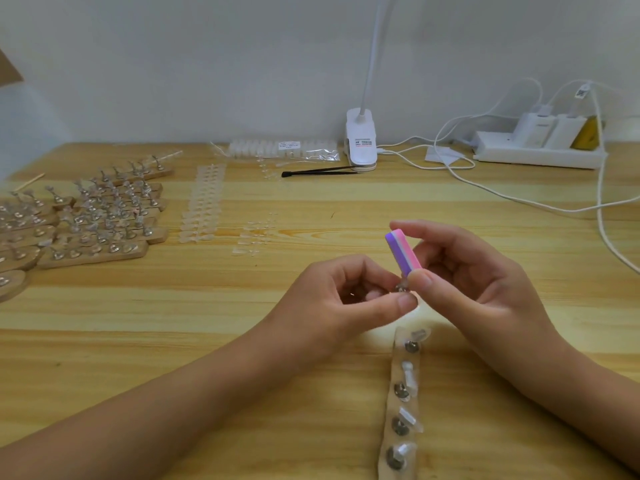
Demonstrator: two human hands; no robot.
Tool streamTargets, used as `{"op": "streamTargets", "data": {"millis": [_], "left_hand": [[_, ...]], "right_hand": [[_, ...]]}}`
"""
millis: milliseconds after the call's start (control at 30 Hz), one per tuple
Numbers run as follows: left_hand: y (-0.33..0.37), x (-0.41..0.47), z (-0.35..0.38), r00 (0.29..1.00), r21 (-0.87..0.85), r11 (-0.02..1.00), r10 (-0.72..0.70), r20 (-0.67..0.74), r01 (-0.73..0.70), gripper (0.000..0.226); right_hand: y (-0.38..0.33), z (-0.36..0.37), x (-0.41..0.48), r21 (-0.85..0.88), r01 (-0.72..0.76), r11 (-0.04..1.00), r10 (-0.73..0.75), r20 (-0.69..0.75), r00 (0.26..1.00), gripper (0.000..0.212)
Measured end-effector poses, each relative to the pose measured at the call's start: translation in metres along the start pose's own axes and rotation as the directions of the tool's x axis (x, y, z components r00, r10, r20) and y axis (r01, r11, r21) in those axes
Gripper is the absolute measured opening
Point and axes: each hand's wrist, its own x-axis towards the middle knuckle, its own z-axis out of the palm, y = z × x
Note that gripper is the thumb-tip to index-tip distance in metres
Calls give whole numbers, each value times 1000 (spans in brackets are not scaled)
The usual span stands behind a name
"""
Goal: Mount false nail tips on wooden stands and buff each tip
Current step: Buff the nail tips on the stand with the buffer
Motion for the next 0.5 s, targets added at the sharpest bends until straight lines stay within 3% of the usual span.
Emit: {"op": "streamTargets", "data": {"millis": [100,300,400,500], "left_hand": [[0,2,-4,999,-28,999,-19,-50,17,24],[3,-2,-12,998,-8,999,-43,-38,43,26],[13,-3,-21,987,132,986,-117,108,102,26],[19,-7,-23,931,305,942,-231,282,142,25]], "right_hand": [[0,-3,1,31,13,999,-11,-64,998,40],[8,-14,8,106,-99,989,115,-158,981,40],[11,-15,10,123,-141,982,156,-130,979,38],[12,-14,10,137,-164,977,176,-79,981,36]]}}
